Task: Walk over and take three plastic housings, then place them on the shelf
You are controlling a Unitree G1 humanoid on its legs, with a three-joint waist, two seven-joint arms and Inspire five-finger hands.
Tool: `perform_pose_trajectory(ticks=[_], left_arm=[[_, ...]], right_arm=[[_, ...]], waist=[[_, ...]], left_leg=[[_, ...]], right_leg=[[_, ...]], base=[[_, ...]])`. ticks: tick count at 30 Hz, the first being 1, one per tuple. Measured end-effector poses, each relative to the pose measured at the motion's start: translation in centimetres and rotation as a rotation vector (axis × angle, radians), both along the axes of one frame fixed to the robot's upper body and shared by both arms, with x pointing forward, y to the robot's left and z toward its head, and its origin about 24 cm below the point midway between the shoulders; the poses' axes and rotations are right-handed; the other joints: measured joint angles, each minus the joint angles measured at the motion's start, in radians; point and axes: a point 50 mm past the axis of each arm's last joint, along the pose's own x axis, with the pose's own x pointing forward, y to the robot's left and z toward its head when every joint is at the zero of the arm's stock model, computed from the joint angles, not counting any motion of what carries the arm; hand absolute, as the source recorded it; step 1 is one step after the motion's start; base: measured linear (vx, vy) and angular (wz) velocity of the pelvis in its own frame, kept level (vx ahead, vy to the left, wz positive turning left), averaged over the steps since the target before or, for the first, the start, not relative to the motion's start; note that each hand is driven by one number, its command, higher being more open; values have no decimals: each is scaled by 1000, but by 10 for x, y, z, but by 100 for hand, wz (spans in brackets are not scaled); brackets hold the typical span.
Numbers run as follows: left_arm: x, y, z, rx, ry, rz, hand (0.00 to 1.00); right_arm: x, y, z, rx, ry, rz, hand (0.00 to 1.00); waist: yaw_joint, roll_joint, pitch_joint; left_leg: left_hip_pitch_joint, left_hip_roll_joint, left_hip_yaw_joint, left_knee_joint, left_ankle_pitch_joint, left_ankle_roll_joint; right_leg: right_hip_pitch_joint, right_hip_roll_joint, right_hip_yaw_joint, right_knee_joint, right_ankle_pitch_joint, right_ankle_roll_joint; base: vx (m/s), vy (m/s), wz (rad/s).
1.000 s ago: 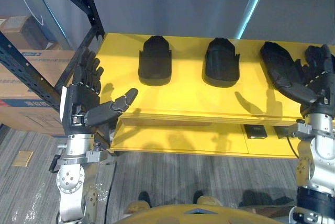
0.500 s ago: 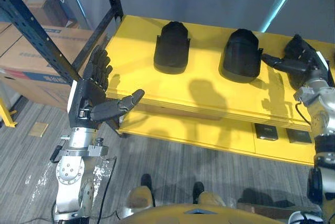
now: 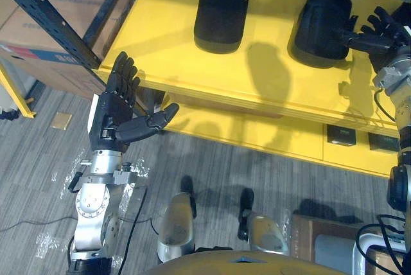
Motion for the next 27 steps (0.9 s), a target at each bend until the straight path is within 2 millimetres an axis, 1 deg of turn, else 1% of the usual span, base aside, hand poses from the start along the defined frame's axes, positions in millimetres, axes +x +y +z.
perform_pose_trajectory(ticks=[1, 2, 5, 8, 13, 15, 18, 22, 27], left_arm=[[0, -1, -1, -5, 4, 1, 100], [1, -3, -1, -12, 7, 3, 100], [2, -5, -1, -23, 5, 10, 100], [3, -6, -1, -35, 5, 22, 100], [4, -6, 0, -38, 0, 22, 100], [6, -7, 3, -40, -18, 23, 100], [6, -7, 5, -40, -33, 22, 100], [6, -7, 5, -38, -33, 20, 100], [9, -5, -2, -40, -9, 29, 100]], right_arm=[[1, 0, 2, 2, -7, -10, 100], [2, 1, 8, 5, -24, -32, 100], [4, 3, 23, 12, -68, -63, 100], [6, 6, 33, 9, -97, -50, 100], [8, 12, 32, -40, -83, 3, 100], [11, 18, 39, -65, -103, 33, 100], [13, 25, 49, -94, -136, 79, 100], [14, 28, 51, -134, -123, 102, 100], [15, 30, 56, -168, -119, 104, 100]], waist=[[1, 1, 1], [0, 2, 4], [1, 2, 24], [9, 3, 37], [22, 7, 40], [23, 17, 51], [24, 25, 57], [25, 27, 62], [25, 29, 63]], left_leg=[[-4, 0, 2, -1, 1, 1], [-14, 0, 2, -5, 9, 9], [-14, -1, 8, -11, 13, 13], [-13, -1, 15, -12, 13, 14], [-13, -2, 18, -13, 9, 13], [-14, -3, 17, -13, 7, 13], [-25, -4, 18, -12, 10, 14], [-26, -4, 15, -13, 12, 14], [-28, -5, 15, -13, 12, 14]], right_leg=[[-6, 0, 1, 0, 2, 1], [-16, 2, 1, 0, 8, 6], [-21, 1, 4, 0, 13, 5], [-24, 1, 10, 0, 13, 5], [-27, 1, 13, 2, 9, 1], [-30, 1, 13, 7, 8, 0], [-46, 1, 14, 17, 7, -1], [-46, 2, 12, 17, 7, -1], [-48, 1, 11, 17, 7, -1]], base=[[6, -34, -1], [0, 0, 0], [27, -7, -1], [40, 7, -5], [4, 2, -1], [0, 0, 0], [0, 0, 0], [0, 0, 0], [0, 0, 0]])
